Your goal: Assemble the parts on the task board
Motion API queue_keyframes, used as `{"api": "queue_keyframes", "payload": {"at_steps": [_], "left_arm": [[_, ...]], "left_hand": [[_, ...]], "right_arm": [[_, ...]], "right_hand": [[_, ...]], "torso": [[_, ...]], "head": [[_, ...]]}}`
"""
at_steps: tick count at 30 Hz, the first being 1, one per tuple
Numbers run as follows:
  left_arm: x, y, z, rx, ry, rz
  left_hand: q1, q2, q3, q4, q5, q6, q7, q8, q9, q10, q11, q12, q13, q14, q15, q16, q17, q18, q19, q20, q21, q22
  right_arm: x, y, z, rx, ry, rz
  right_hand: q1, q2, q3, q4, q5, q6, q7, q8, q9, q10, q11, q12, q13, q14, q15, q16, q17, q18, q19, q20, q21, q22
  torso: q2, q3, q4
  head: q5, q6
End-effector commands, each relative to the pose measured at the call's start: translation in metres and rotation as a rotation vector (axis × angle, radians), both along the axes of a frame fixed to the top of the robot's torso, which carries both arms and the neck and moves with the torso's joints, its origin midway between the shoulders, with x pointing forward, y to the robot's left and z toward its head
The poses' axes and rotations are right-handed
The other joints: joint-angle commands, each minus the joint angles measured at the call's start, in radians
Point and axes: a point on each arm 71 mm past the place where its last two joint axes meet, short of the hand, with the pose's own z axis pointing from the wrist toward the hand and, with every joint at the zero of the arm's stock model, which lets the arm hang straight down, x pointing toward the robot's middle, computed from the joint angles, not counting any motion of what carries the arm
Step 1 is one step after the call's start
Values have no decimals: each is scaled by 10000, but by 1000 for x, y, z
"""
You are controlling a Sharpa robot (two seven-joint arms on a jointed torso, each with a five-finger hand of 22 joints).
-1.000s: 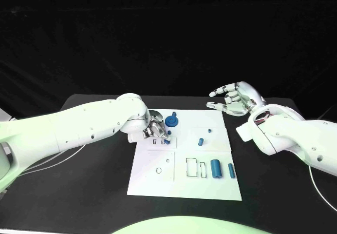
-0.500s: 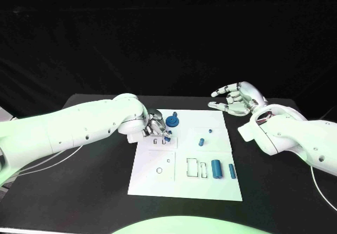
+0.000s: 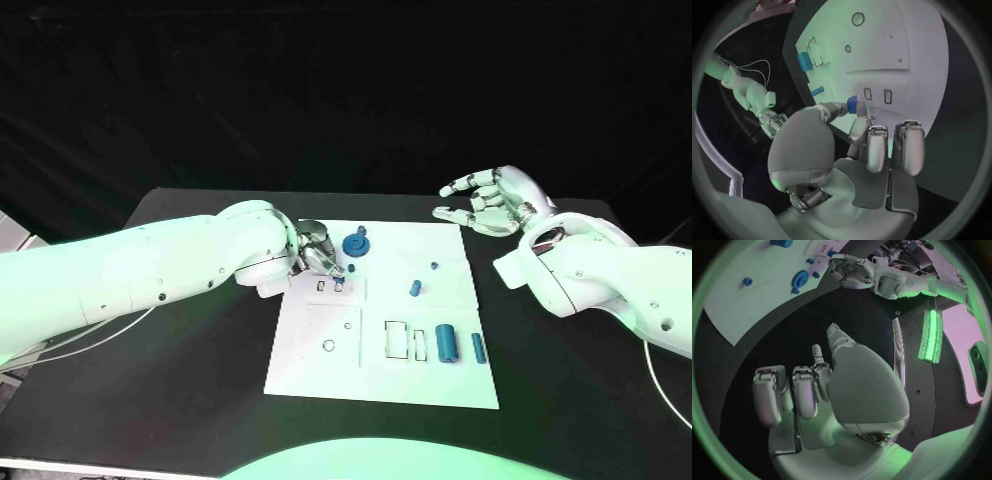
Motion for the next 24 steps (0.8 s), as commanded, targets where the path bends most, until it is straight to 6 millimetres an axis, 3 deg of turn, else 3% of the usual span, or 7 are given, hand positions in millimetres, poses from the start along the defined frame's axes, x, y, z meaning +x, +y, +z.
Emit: {"api": "queue_keyframes", "payload": {"at_steps": [1,24], "left_arm": [[0,0,1,104,-1165,40],[-9,0,-14,556,-1265,-41]], "left_hand": [[-51,-19,2078,-2117,66,173,-120,41,9,79,22,41,15,930,-77,39,2324,-65,81,-14,68,1007],[-61,-33,2094,-2129,90,211,-132,36,10,127,10,70,66,924,-89,29,2301,-78,126,-25,91,1066]], "right_arm": [[0,0,-1,-23,36,122],[0,-4,-2,-64,-11,-67]], "right_hand": [[-84,-27,-18,62,36,-76,-21,28,-7,-58,-22,-37,1298,830,-20,-41,1761,-25,788,-3,-52,2369],[-115,-24,-30,90,35,-105,-18,33,-10,-121,-18,-114,1235,808,-18,-75,1671,3,726,-2,-160,2306]], "torso": [[3,-7,-31],[15,-3,-43]], "head": [[13,-30],[25,-36]]}}
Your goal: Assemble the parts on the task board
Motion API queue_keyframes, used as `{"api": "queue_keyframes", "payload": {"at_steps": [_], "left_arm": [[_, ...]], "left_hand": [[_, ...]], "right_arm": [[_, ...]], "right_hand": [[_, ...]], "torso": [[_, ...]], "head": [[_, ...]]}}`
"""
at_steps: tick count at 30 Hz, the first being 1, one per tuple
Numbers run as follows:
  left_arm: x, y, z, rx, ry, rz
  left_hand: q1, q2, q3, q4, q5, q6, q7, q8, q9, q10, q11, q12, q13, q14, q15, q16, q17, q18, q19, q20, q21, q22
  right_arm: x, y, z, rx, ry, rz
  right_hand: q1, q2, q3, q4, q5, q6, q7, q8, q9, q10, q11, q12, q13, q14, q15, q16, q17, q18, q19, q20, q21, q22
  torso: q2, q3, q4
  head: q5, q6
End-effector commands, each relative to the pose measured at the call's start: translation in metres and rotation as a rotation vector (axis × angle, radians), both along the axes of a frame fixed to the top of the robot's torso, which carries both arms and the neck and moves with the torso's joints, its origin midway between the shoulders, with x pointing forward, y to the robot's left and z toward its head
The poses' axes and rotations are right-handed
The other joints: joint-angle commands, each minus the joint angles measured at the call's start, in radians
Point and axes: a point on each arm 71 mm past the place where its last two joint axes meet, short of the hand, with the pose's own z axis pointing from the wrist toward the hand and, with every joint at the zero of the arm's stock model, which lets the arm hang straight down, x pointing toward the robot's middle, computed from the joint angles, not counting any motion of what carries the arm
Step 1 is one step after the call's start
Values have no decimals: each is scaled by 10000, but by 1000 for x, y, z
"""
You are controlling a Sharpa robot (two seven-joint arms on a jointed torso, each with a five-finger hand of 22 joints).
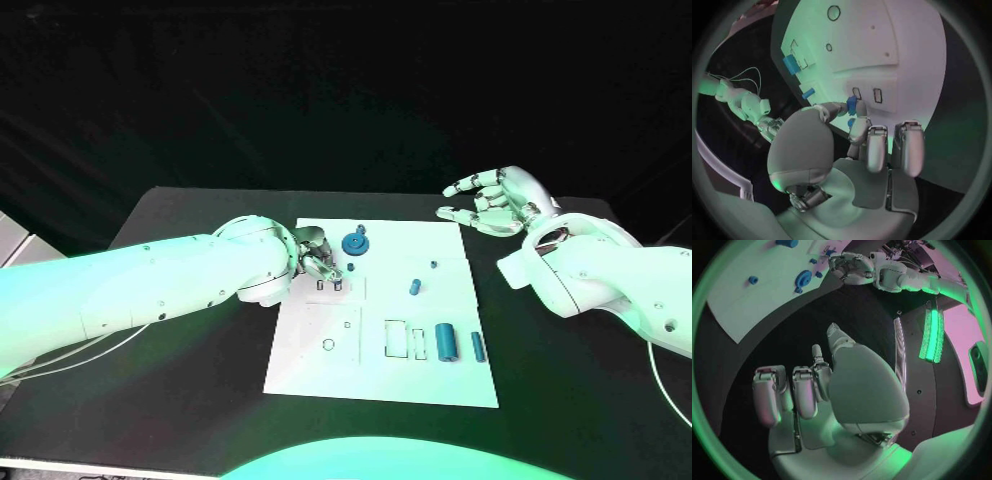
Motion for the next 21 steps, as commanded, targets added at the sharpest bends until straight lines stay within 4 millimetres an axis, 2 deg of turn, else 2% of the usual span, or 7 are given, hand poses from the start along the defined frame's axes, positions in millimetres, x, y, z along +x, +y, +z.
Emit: {"api": "queue_keyframes", "payload": {"at_steps": [1,3,12,21], "left_arm": [[-1,-3,0,176,-120,-218],[-1,-3,0,235,-110,-267],[-2,-5,-2,404,41,-473],[-2,-5,-4,478,173,-534]], "left_hand": [[44,72,2094,-2129,33,169,-98,34,17,59,13,70,7,959,-55,29,2294,-81,56,-26,59,1069],[44,72,2094,-2129,33,169,-98,34,17,59,13,70,7,959,-55,29,2294,-81,56,-26,59,1069],[34,72,2111,-2128,41,185,-103,26,16,61,7,54,-11,961,-62,31,2300,-86,74,-33,68,1092],[34,72,2111,-2128,41,185,-103,26,16,61,7,54,-11,961,-62,31,2300,-86,74,-33,68,1092]], "right_arm": [[0,0,0,-41,-43,44],[0,0,0,-42,-39,48],[0,1,0,-51,-8,66],[0,1,-1,-65,31,92]], "right_hand": [[-115,-24,0,61,35,-69,18,33,-9,-95,9,-35,1235,807,-18,-36,1673,3,726,-2,-64,2308],[-115,-24,0,61,35,-69,18,33,-9,-95,9,-35,1235,807,-18,-36,1673,3,726,-2,-64,2308],[-119,-26,-4,66,36,-77,18,37,-9,-99,10,-40,1231,803,-17,-43,1657,7,716,-2,-82,2297],[-119,-26,-4,66,36,-77,18,37,-9,-99,10,-40,1231,803,-17,-43,1657,7,716,-2,-82,2297]], "torso": [[0,1,-1],[0,0,0],[-1,0,-1],[0,-3,-3]], "head": [[-15,-16],[-44,-11],[-16,-65],[-4,-66]]}}
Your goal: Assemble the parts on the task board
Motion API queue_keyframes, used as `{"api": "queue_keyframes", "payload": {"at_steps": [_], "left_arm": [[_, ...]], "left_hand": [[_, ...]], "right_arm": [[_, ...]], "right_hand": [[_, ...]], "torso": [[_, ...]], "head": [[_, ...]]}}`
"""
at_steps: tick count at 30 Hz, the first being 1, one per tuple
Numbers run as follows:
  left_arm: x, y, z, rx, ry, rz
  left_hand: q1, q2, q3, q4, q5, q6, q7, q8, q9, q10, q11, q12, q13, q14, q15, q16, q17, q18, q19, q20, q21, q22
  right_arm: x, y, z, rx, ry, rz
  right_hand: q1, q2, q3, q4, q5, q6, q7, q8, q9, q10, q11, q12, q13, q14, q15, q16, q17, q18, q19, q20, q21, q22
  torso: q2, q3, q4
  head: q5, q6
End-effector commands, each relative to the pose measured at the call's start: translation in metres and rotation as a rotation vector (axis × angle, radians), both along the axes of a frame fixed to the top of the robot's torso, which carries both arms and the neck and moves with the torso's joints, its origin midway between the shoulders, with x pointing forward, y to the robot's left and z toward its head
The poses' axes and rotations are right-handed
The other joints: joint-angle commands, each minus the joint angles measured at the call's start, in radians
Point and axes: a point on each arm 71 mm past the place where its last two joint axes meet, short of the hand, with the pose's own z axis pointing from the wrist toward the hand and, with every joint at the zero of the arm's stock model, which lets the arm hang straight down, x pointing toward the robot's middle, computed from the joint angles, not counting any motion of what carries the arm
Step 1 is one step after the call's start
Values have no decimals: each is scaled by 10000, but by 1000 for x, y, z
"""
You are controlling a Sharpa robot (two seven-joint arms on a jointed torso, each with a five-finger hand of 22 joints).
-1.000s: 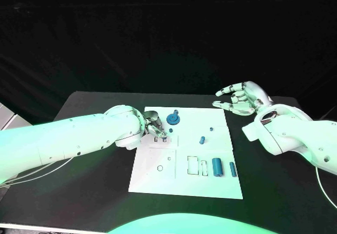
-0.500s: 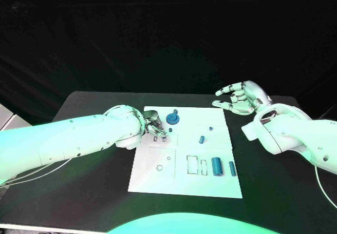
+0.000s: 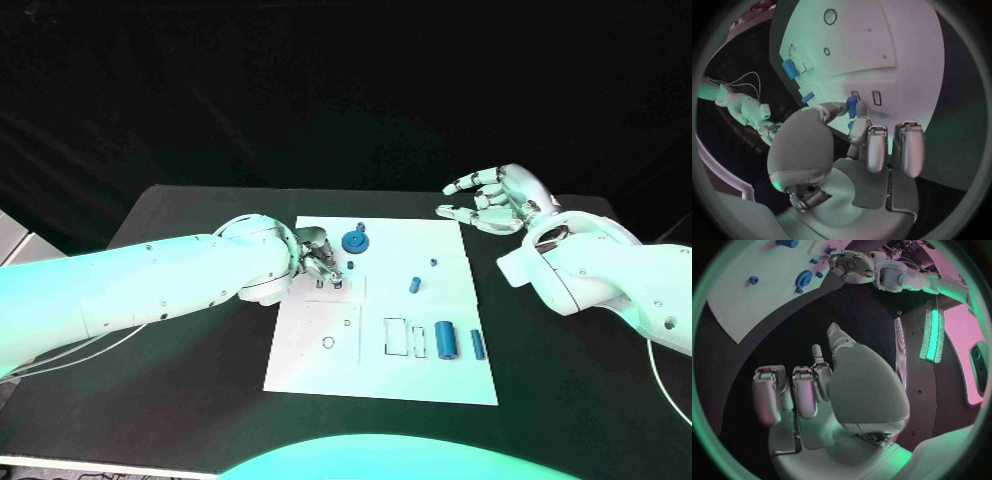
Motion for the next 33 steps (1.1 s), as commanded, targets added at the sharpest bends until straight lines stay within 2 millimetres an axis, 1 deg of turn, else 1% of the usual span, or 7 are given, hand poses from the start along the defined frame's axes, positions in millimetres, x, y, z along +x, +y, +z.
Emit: {"api": "queue_keyframes", "payload": {"at_steps": [1,17,27,31,33], "left_arm": [[-1,-2,-2,150,163,-221],[-3,-2,-5,367,388,-444],[-2,-2,-6,396,410,-424],[-1,-2,-7,376,530,-414],[-1,-3,-8,354,640,-418]], "left_hand": [[41,79,2111,-2129,57,140,-86,25,9,62,5,21,-8,962,-63,32,2302,-87,38,2,35,1094],[29,76,2126,-2129,59,151,-90,14,7,70,0,14,-10,965,-68,36,2311,-88,41,-4,37,1097],[22,75,2134,-2129,59,156,-92,8,7,77,-1,14,-4,961,-70,29,2298,-88,39,-7,37,1095],[16,75,2139,-2127,57,159,-92,3,6,78,-2,10,-6,964,-71,35,2310,-87,36,-10,36,1092],[13,76,2141,-2126,57,160,-92,1,6,83,-2,14,2,962,-72,32,2302,-87,38,-10,37,1094]], "right_arm": [[0,1,0,-53,1,116],[0,1,-1,-72,60,119],[0,1,-1,-78,78,126],[0,1,-1,-81,91,129],[0,2,-1,-82,103,139]], "right_hand": [[-79,13,-5,67,36,-78,18,37,-9,-63,-26,-40,1231,803,-17,-43,1659,8,716,-2,-21,2291],[-84,18,-6,77,37,-86,18,47,-8,-52,-27,-27,1241,802,-17,-46,1657,4,724,-2,-10,2298],[-87,21,-7,84,37,-91,18,54,-8,-63,-27,-41,1229,801,-17,-49,1652,9,712,-2,-31,2286],[-87,21,-7,84,37,-91,18,54,-8,-63,-27,-41,1229,801,-17,-49,1652,9,712,-2,-31,2286],[-87,21,-7,84,37,-91,18,54,-8,-63,-27,-41,1229,801,-17,-49,1652,9,712,-2,-31,2286]], "torso": [[-1,-2,-1],[-3,-1,8],[2,2,-8],[2,6,-8],[-2,8,-15]], "head": [[6,-4],[28,-15],[24,-14],[25,-32],[27,-63]]}}
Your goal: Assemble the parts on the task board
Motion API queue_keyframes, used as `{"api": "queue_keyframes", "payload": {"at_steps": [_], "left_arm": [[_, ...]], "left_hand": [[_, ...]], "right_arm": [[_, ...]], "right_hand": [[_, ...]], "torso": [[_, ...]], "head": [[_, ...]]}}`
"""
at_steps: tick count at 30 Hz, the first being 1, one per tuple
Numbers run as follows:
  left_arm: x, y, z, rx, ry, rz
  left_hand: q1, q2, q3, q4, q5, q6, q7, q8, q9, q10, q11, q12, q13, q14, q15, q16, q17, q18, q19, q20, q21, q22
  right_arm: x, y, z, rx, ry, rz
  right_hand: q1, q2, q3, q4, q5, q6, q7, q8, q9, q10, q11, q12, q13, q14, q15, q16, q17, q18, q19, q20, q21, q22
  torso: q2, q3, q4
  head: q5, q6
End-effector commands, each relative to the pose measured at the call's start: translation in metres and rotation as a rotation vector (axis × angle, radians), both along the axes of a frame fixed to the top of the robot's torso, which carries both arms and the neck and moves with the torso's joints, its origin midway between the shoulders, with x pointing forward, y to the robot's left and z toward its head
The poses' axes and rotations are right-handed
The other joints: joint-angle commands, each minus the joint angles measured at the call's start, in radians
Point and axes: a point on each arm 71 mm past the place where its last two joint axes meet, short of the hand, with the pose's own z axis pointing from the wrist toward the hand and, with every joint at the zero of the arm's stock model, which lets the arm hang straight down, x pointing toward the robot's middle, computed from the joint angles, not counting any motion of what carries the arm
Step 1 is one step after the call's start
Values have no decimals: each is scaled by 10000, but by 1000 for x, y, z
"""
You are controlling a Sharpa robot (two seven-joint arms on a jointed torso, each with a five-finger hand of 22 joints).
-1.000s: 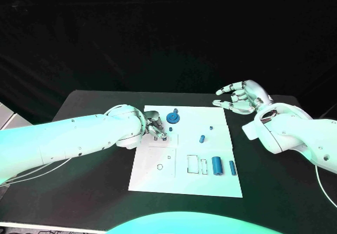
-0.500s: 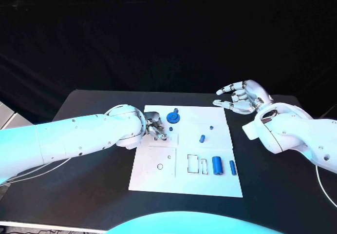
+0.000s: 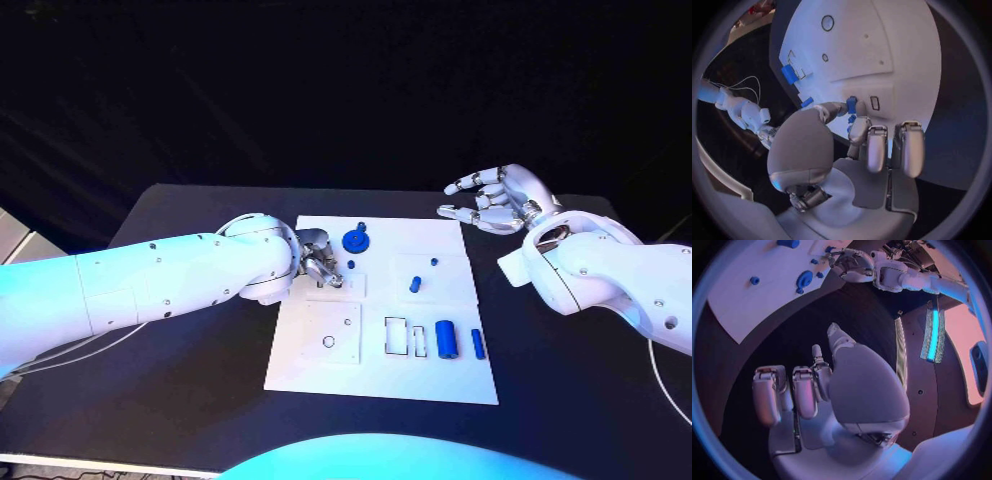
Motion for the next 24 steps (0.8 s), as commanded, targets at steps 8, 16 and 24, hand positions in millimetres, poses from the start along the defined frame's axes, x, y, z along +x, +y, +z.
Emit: {"api": "queue_keyframes", "payload": {"at_steps": [8,16,24], "left_arm": [[-1,-3,-8,56,801,-219],[1,-6,-9,11,930,-212],[3,-7,-9,-41,863,-148]], "left_hand": [[-121,74,2109,-2057,23,122,-71,20,15,136,-1,47,73,961,-67,29,2299,-80,5,-13,22,1056],[-424,158,1875,-1896,-57,198,-154,44,86,311,-56,181,314,974,-97,48,2342,-82,3,-26,13,1064],[-592,252,1628,-1773,-133,240,-220,58,135,406,-103,249,446,982,-130,60,2369,-91,31,-53,18,1103]], "right_arm": [[-1,2,-1,-55,65,167],[-1,1,-1,-48,88,156],[-1,1,-1,-47,99,154]], "right_hand": [[-96,17,14,66,36,-67,-14,63,-8,-72,-27,-53,1219,795,-18,-60,1624,13,706,-2,-46,2282],[-96,17,14,66,36,-67,-14,63,-8,-72,-27,-53,1219,795,-18,-60,1624,13,706,-2,-46,2282],[-106,16,8,75,36,-71,-14,68,-7,-65,-27,-46,1224,796,-18,-59,1627,11,710,-2,-40,2285]], "torso": [[-2,11,-3],[-2,9,-8],[-1,10,5]], "head": [[-39,-60],[-67,-68],[-87,-74]]}}
